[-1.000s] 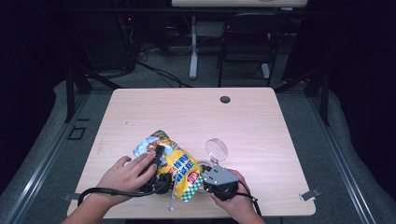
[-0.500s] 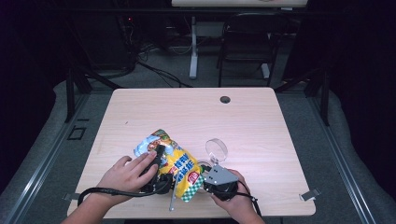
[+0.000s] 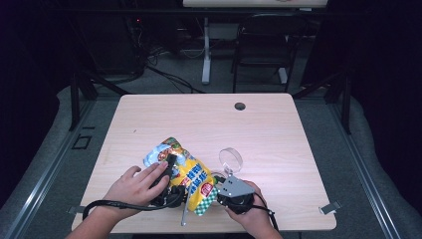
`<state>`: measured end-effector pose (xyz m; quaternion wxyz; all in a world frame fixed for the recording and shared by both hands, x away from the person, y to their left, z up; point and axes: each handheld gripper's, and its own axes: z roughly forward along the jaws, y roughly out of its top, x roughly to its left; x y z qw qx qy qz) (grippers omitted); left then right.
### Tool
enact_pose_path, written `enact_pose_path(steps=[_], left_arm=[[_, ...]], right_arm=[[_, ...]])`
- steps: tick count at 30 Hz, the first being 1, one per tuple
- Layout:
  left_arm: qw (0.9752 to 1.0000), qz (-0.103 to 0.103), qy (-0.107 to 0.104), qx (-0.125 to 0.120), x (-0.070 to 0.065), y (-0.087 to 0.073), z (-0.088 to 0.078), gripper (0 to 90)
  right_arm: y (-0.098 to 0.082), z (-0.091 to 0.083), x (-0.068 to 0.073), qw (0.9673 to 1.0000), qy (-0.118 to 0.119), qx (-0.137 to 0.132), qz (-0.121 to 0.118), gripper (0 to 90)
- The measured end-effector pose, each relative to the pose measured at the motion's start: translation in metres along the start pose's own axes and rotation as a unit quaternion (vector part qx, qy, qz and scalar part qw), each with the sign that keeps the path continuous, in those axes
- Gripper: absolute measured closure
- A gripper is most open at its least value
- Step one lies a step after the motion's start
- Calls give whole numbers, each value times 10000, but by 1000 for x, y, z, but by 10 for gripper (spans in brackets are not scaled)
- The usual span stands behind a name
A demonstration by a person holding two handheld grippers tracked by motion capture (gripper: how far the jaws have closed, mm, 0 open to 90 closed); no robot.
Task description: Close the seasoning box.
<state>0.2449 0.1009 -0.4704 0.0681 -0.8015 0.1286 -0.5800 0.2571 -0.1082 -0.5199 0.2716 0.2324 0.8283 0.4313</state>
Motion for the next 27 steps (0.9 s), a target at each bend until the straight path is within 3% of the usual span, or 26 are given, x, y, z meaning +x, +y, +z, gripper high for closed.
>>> enact_pose_path(steps=[17,27], left_arm=[[9999,127,29,30,4,2,-2,601],[10000,60,43,-9,3,2,0,602]], right_arm=[[0,-1,-2,9998,127,-8,139,694],[0,0,-2,9995,174,3,258,702]])
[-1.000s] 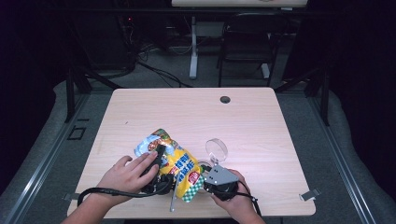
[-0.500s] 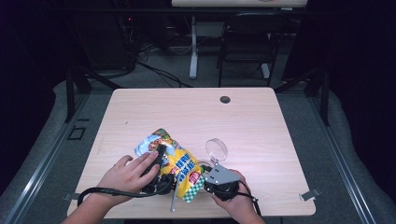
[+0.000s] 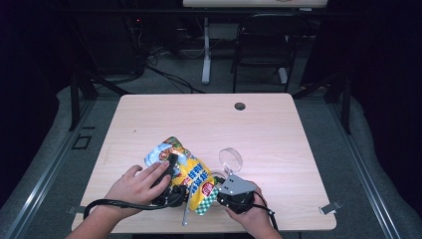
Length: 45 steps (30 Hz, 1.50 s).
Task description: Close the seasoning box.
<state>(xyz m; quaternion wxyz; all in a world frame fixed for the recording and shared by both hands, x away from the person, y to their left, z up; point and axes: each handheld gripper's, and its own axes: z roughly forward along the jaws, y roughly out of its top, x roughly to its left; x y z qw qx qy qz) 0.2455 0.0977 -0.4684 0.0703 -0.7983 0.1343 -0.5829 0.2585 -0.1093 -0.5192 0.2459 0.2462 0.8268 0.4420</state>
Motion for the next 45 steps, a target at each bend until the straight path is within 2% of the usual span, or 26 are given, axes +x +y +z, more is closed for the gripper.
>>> enact_pose_path(steps=[12,21,24,28,30,32,35,40,44,45], left_arm=[[10000,-11,9,-16,0,0,1,603],[10000,14,-4,-36,1,2,-1,606],[10000,51,20,-44,2,2,-1,608],[9998,202,71,29,2,4,-2,610],[9997,193,123,5,1,5,-3,610],[9995,278,167,47,2,6,-4,611],[9995,235,231,3,3,5,-4,612],[9991,345,244,39,5,6,-6,614],[9990,340,289,13,4,7,-5,616],[9991,354,242,45,5,7,-5,616]], right_arm=[[0,1,1,10000,18,1,-10,713],[-1,2,-3,9999,73,-22,134,715],[-1,2,-2,10000,22,-20,69,715],[-1,2,0,9999,-105,29,-113,715],[-1,3,1,9998,-120,51,-149,716],[-1,3,1,9998,-106,45,-137,716],[-1,2,0,9999,-99,3,-98,717],[0,0,1,9999,-113,-40,-118,716],[0,0,1,9997,-151,-18,-166,716],[0,-1,2,9997,-157,-23,-173,716]])
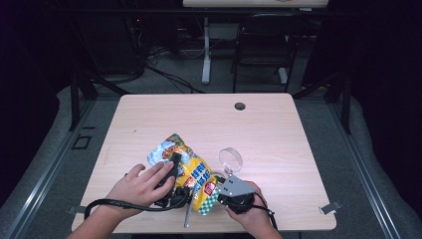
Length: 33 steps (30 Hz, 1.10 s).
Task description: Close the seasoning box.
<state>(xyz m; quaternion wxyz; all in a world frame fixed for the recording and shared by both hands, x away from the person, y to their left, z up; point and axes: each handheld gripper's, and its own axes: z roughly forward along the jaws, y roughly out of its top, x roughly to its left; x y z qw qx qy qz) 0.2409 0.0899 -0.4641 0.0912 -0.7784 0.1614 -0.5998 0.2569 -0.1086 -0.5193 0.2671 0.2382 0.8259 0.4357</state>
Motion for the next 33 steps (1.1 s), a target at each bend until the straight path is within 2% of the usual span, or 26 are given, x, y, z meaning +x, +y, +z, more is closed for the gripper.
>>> enact_pose_path(steps=[7,12,13,17,23,31,33], left_arm=[[9999,53,91,-2,0,2,0,625],[10000,40,66,6,1,2,-1,637],[10000,-30,3,-14,0,2,-1,639],[10000,24,24,2,1,1,-2,645],[9997,91,209,-34,0,1,-3,645],[9997,122,194,-38,1,2,-2,647],[9996,143,257,-29,0,3,-2,648]], right_arm=[[0,-1,0,10000,-36,-2,-25,716],[1,-2,1,10000,-32,-13,-15,717],[1,-2,1,10000,-31,-17,-15,717],[1,-2,2,10000,-9,-26,-24,717],[1,-2,2,10000,-21,-43,-35,716],[1,-1,2,9999,-59,-35,-95,717],[1,-1,1,9999,-56,-26,-106,717]])
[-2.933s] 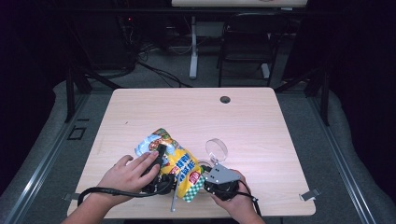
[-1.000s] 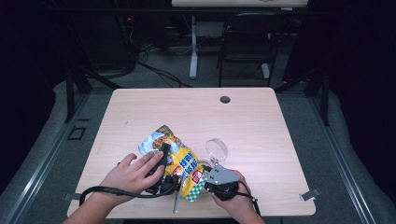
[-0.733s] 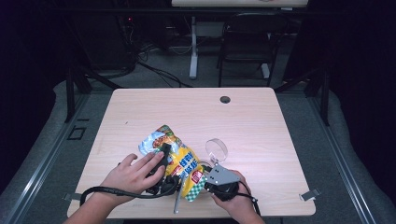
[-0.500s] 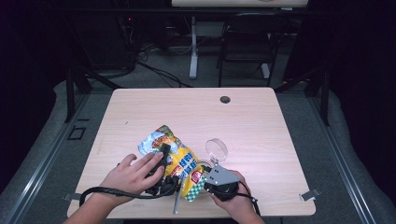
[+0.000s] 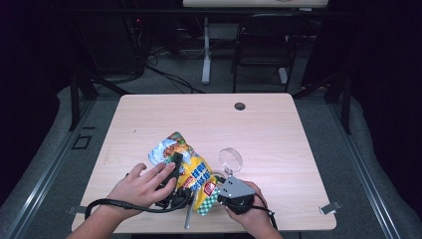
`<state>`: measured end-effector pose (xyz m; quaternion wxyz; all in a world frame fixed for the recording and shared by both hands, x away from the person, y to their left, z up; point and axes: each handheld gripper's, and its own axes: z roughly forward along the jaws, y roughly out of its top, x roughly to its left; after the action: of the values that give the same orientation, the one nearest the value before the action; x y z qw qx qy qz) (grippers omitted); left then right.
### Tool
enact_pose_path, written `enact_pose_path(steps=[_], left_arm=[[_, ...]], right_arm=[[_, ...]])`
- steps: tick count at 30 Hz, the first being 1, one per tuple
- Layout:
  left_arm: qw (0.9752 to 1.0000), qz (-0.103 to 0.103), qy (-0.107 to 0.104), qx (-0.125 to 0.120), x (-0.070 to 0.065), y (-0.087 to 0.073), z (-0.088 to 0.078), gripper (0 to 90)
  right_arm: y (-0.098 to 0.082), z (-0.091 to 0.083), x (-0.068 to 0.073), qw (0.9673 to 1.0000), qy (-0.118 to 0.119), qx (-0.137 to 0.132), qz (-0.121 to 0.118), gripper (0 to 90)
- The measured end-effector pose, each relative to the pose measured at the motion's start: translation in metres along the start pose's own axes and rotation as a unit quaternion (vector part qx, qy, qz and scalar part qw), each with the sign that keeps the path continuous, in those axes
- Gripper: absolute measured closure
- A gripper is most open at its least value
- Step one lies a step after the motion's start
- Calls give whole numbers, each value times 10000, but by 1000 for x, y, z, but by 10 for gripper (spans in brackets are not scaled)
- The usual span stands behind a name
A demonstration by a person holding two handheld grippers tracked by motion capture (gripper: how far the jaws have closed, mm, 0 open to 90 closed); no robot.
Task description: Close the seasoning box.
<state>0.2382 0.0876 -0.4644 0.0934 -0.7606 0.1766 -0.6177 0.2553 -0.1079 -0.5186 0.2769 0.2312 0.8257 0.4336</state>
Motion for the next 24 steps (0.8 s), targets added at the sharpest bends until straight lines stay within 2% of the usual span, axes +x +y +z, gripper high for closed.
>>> enact_pose_path(steps=[2,4,6,8,9,17,21,24], left_arm=[[10000,3,-44,15,0,0,0,648],[10000,20,-25,16,0,1,-1,649],[9999,58,80,13,0,1,-1,650],[10000,42,36,8,0,1,-2,653],[10000,16,81,-31,-1,1,-2,655],[9998,167,124,-6,1,1,-4,659],[9998,178,124,7,1,0,-5,659],[9995,275,135,15,2,1,-5,659]], right_arm=[[0,0,0,10000,-5,5,3,716],[0,0,-1,10000,0,0,14,717],[0,0,-2,10000,-1,5,26,716],[-1,0,-2,10000,16,-3,34,716],[-1,0,-2,10000,21,-2,28,716],[0,1,-2,10000,31,12,8,716],[0,1,-2,10000,35,-19,33,716],[0,2,-1,10000,23,-1,11,716]])
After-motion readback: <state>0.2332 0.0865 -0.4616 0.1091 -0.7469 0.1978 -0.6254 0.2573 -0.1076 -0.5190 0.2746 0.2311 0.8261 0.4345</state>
